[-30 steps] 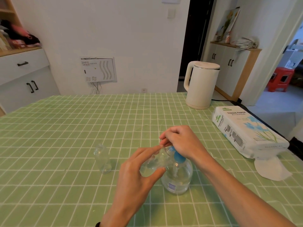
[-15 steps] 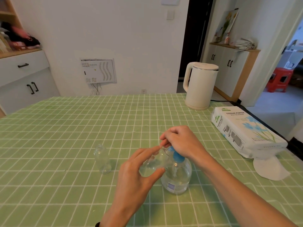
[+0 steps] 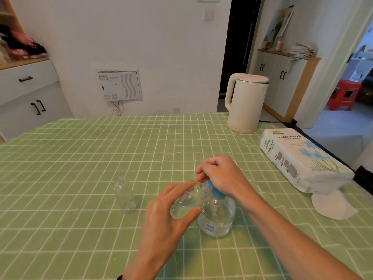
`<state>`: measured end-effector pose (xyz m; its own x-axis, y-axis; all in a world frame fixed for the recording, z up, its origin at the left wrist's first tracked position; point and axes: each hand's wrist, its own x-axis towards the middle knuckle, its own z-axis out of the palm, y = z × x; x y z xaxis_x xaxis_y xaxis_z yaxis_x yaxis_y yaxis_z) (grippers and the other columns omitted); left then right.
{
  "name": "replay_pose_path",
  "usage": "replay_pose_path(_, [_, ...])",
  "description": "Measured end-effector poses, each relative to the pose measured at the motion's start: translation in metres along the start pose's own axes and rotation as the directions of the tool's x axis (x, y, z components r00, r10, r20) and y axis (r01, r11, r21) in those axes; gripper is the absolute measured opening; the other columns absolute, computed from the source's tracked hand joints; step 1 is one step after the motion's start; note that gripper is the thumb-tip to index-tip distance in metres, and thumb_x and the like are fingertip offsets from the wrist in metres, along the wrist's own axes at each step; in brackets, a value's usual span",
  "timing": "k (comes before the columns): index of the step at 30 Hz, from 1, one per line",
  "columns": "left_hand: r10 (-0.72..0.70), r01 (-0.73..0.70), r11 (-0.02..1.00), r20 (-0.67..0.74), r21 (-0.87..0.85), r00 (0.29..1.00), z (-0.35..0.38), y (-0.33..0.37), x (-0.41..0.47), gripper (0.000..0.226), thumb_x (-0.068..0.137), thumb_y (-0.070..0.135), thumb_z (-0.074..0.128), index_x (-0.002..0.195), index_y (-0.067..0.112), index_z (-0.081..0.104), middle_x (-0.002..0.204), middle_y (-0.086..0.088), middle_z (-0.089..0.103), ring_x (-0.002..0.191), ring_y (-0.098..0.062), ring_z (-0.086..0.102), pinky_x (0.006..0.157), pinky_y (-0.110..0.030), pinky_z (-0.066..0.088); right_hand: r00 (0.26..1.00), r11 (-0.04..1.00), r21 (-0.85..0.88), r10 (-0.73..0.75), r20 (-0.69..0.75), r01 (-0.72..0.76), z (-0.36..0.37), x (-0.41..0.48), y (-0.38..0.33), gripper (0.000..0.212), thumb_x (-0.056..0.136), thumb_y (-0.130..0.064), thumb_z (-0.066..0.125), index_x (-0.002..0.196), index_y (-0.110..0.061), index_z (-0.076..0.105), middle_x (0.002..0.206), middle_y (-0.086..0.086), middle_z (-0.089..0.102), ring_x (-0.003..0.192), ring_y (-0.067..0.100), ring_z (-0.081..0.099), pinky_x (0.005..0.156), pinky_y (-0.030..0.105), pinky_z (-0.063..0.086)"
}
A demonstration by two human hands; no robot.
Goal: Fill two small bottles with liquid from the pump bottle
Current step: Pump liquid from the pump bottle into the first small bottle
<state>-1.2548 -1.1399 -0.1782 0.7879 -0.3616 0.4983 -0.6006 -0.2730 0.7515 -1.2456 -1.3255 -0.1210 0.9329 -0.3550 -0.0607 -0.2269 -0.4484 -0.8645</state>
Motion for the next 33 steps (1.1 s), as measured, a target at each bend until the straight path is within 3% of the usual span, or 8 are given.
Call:
replay_pose_path(6, [0.013, -0.013, 1.0, -0.005, 0.01, 1.0, -0.001, 0.001, 0.0, 0.066, 0.078, 0.024, 0.089, 0.128, 0.058, 0.062, 0.116, 0.03, 0.07, 0.108, 0.003, 0.067, 0.086, -0.004, 0.044, 1.0, 1.0, -0.021, -0.008, 0.001, 0.008, -0.002, -0.002, -0.003, 0.03, 0.104, -0.016, 0.056, 0.087, -0.016, 0.081, 0.081, -0.001, 0.084, 0.084, 0.014, 0.08, 0.099, 0.044, 0.063])
replay_pose_path(13, [0.039, -0.039, 0.999, 0.0, 0.008, 0.999, -0.003, 0.006, 0.004, 0.061, 0.079, 0.024, 0.088, 0.13, 0.049, 0.066, 0.114, 0.026, 0.071, 0.108, 0.0, 0.066, 0.087, -0.003, 0.042, 0.998, 0.994, -0.094, -0.054, 0.016, 0.055, -0.006, 0.001, -0.013, 0.027, 0.103, -0.02, 0.06, 0.083, -0.025, 0.078, 0.075, -0.011, 0.081, 0.085, 0.01, 0.08, 0.095, 0.041, 0.064])
replay_pose_path(22, [0.01, -0.01, 1.0, 0.01, -0.005, 1.0, 0.0, 0.001, 0.001, 0.064, 0.078, 0.022, 0.089, 0.128, 0.054, 0.064, 0.117, 0.028, 0.07, 0.11, 0.0, 0.067, 0.087, -0.005, 0.044, 1.0, 1.0, 0.004, 0.0, 0.029, 0.0, -0.002, 0.003, -0.001, 0.031, 0.103, -0.015, 0.059, 0.082, -0.02, 0.081, 0.077, -0.003, 0.083, 0.085, 0.017, 0.081, 0.1, 0.046, 0.063])
replay_pose_path(33, [0.02, -0.02, 1.0, 0.007, -0.002, 1.0, -0.002, 0.004, 0.002, 0.063, 0.078, 0.027, 0.089, 0.129, 0.054, 0.063, 0.116, 0.028, 0.071, 0.108, -0.001, 0.068, 0.085, -0.006, 0.045, 0.999, 0.995, -0.098, -0.016, 0.038, 0.02, -0.008, -0.001, -0.014, 0.028, 0.103, -0.02, 0.059, 0.087, -0.017, 0.081, 0.078, -0.007, 0.082, 0.089, 0.017, 0.08, 0.1, 0.045, 0.062])
